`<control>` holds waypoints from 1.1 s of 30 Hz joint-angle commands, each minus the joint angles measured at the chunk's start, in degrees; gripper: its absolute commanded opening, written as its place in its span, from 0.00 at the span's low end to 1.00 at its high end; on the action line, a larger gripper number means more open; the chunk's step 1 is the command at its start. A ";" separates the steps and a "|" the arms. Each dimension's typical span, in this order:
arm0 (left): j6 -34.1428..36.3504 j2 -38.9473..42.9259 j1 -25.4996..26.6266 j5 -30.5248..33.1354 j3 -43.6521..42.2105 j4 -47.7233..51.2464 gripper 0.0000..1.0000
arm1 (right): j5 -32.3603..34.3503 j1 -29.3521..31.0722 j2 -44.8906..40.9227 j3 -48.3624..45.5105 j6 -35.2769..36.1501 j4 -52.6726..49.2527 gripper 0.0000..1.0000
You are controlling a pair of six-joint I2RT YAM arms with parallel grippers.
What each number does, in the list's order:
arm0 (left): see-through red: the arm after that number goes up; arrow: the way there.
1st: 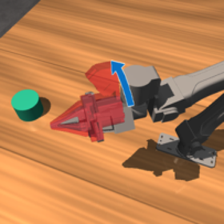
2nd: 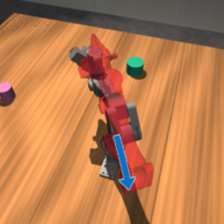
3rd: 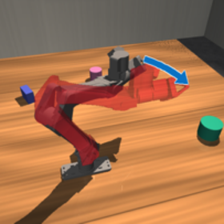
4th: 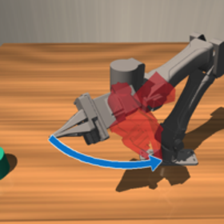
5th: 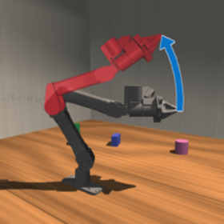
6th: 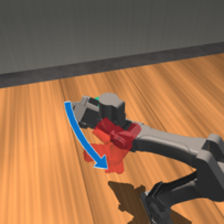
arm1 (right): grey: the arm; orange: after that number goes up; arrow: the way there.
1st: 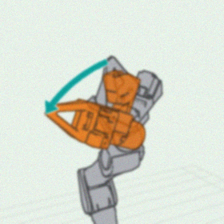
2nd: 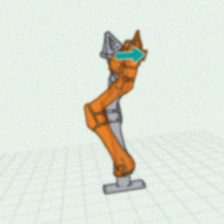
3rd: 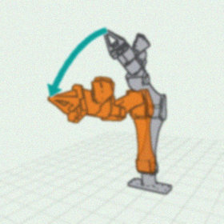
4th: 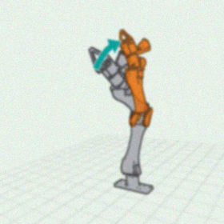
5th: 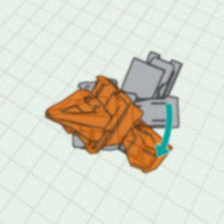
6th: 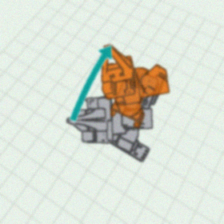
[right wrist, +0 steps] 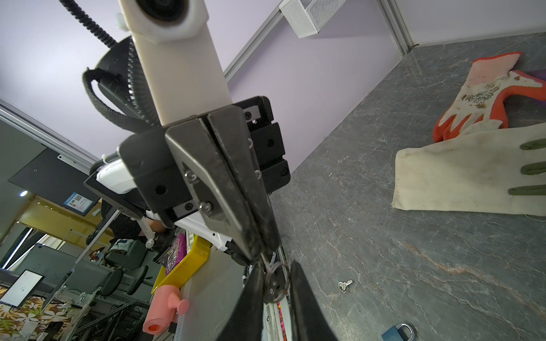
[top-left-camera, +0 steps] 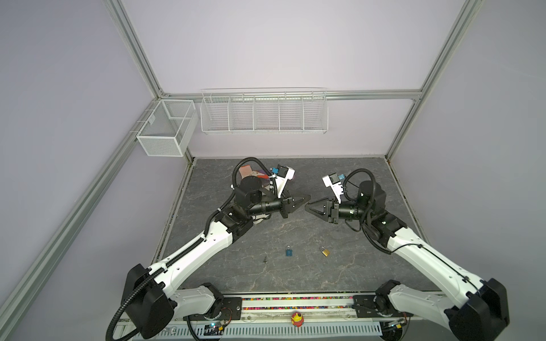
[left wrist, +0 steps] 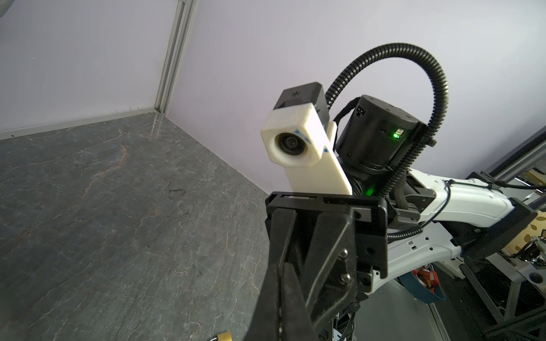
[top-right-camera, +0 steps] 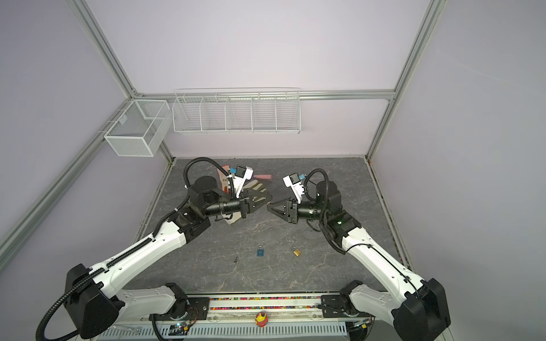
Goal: Unlock with the key
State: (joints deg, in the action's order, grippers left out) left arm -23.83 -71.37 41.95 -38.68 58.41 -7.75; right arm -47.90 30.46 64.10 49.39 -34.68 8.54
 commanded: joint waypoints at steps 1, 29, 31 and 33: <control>1.28 -0.16 -0.11 -1.59 2.02 0.71 0.00 | -1.05 -0.21 -0.13 0.62 -0.02 2.53 0.20; 1.59 -0.91 -0.12 -2.20 2.32 0.54 0.00 | -2.20 -0.13 0.18 0.29 -0.12 4.17 0.07; 1.82 -1.02 -0.12 -2.11 2.43 0.87 0.00 | -2.22 -0.15 -0.15 0.18 -0.11 4.34 0.06; 1.97 -1.04 -0.12 -1.78 2.41 1.15 0.00 | -2.17 -0.20 -0.46 0.21 0.06 4.29 0.06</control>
State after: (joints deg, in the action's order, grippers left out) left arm -23.38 -71.70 41.89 -39.94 59.05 -7.01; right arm -49.34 30.46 64.12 49.39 -34.92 11.03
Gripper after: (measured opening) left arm 0.047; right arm 0.069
